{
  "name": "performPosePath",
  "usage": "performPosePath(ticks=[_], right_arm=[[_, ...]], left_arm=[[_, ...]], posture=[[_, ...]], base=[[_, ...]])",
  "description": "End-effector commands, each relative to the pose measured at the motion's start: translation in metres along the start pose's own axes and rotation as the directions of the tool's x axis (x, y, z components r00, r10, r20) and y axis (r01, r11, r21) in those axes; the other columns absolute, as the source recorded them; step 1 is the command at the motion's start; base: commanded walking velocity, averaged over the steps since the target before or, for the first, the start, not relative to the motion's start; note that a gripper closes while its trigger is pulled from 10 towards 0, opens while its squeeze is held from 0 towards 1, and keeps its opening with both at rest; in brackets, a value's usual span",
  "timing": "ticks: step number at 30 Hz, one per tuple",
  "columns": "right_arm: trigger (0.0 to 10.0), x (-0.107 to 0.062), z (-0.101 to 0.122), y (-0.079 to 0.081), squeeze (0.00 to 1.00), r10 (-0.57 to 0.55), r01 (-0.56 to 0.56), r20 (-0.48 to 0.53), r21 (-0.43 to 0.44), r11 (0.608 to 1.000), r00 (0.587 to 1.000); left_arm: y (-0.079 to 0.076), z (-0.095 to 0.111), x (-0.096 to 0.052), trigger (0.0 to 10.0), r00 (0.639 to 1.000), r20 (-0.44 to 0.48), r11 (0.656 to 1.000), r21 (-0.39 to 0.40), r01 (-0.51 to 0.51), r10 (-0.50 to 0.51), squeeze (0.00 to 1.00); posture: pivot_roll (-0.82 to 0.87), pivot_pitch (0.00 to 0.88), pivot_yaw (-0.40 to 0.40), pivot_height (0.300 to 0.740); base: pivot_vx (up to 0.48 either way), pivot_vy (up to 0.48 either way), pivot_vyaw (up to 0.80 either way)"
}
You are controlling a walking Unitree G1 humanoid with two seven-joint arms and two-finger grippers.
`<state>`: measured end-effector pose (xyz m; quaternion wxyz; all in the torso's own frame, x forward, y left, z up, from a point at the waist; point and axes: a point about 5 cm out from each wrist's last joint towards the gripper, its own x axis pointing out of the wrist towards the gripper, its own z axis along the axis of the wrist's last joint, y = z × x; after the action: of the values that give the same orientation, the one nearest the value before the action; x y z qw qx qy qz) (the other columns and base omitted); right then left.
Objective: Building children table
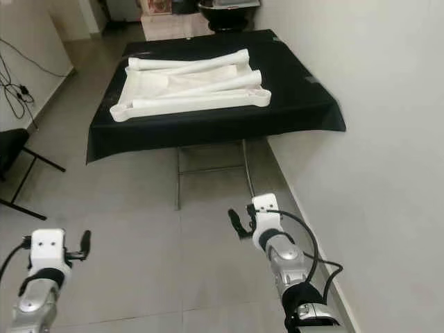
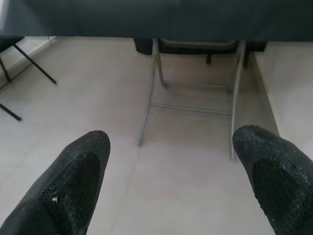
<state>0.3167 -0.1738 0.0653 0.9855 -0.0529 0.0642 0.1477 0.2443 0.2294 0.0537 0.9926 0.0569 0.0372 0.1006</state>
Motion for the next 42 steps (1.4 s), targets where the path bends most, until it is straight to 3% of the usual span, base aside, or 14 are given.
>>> performPosePath(ticks=[1,2,4,6,9,16,21,23,29,37,38,39,40,42], right_arm=[[10.0,-0.002,0.008,0.022,0.0,0.082,-0.082,0.043,0.005,0.997,0.996],[10.0,-0.002,0.008,0.022,0.0,0.082,-0.082,0.043,0.005,0.997,0.996],[10.0,-0.007,0.012,0.037,0.0,0.128,-0.127,0.071,-0.015,0.992,0.989],[10.0,-0.007,0.012,0.037,0.0,0.128,-0.127,0.071,-0.015,0.992,0.989],[10.0,-0.011,0.023,0.045,0.0,0.168,-0.161,0.111,-0.071,0.984,0.979],[10.0,-0.021,0.04,0.045,0.0,0.174,-0.157,0.154,-0.119,0.98,0.973],[10.0,-0.021,0.048,0.043,0.0,0.154,-0.137,0.153,-0.121,0.983,0.976],[10.0,-0.007,0.054,0.039,0.0,0.138,-0.125,0.153,-0.093,0.988,0.979],[10.0,0.004,0.057,0.034,0.0,0.092,-0.088,0.127,-0.037,0.995,0.988],[10.0,0.005,0.053,0.036,0.0,0.083,-0.077,0.096,-0.058,0.995,0.992],[10.0,0.005,0.052,0.037,0.0,0.074,-0.07,0.087,-0.055,0.996,0.993],[10.0,0.005,0.052,0.037,0.0,0.074,-0.07,0.087,-0.055,0.996,0.993],[10.0,0.004,0.051,0.036,0.0,0.064,-0.06,0.086,-0.043,0.997,0.994],[10.0,0.005,0.049,0.034,0.0,0.057,-0.056,0.078,-0.014,0.998,0.995]], left_arm=[[-0.024,0.011,-0.013,10.0,0.995,0.034,0.996,-0.023,0.09,-0.089,0.0],[-0.024,0.011,-0.013,10.0,0.995,0.034,0.996,-0.023,0.09,-0.089,0.0],[-0.045,0.016,-0.029,10.0,0.983,0.08,0.985,-0.038,0.166,-0.162,0.0],[-0.045,0.016,-0.029,10.0,0.983,0.08,0.985,-0.038,0.166,-0.162,0.0],[-0.062,0.023,-0.041,10.0,0.971,0.095,0.973,-0.043,0.225,-0.22,0.0],[-0.066,0.044,-0.062,10.0,0.969,0.091,0.972,-0.011,0.233,-0.231,0.0],[-0.066,0.049,-0.063,10.0,0.971,0.083,0.974,-0.007,0.226,-0.225,0.0],[-0.06,0.055,-0.043,10.0,0.981,0.105,0.982,-0.075,0.172,-0.163,0.0],[-0.052,0.057,-0.027,10.0,0.995,0.065,0.996,-0.055,0.077,-0.073,0.0],[-0.05,0.053,-0.03,10.0,0.999,0.022,0.999,0.005,0.04,-0.04,0.0],[-0.049,0.052,-0.03,10.0,0.999,0.017,0.999,0.012,0.041,-0.041,0.0],[-0.049,0.052,-0.03,10.0,0.999,0.017,0.999,0.012,0.041,-0.041,0.0],[-0.048,0.051,-0.031,10.0,0.999,0.011,0.999,0.018,0.035,-0.036,0.0],[-0.044,0.047,-0.033,10.0,1.0,-0.007,1.0,0.012,0.023,-0.023,0.0]], posture=[[-0.08,0.019,0.048,0.74],[-0.08,0.019,0.048,0.74],[-0.08,0.022,0.049,0.74],[-0.08,0.022,0.049,0.74],[-0.07,0.052,0.04,0.74],[-0.05,0.061,0.049,0.74],[-0.05,0.06,0.054,0.74],[-0.07,0.033,0.06,0.74],[-0.07,0.018,0.067,0.74],[-0.08,0.01,0.083,0.74],[0.0,0.0,0.0,0.74],[0.0,0.0,0.0,0.74],[-0.08,0.011,0.094,0.74],[-0.08,0.011,0.097,0.74]], base=[[0.0,0.0,0.0],[0.0,0.0,0.0],[0.0,0.0,0.0],[0.0,0.0,0.0],[0.0,0.0,0.0],[0.0,0.0,0.0],[0.0,0.0,0.0],[0.0,0.0,0.0],[0.0,0.0,0.0],[0.0,0.0,0.0],[0.0,0.0,0.0],[0.0,0.0,0.0],[0.0,0.0,0.0],[0.0,0.0,0.0]])
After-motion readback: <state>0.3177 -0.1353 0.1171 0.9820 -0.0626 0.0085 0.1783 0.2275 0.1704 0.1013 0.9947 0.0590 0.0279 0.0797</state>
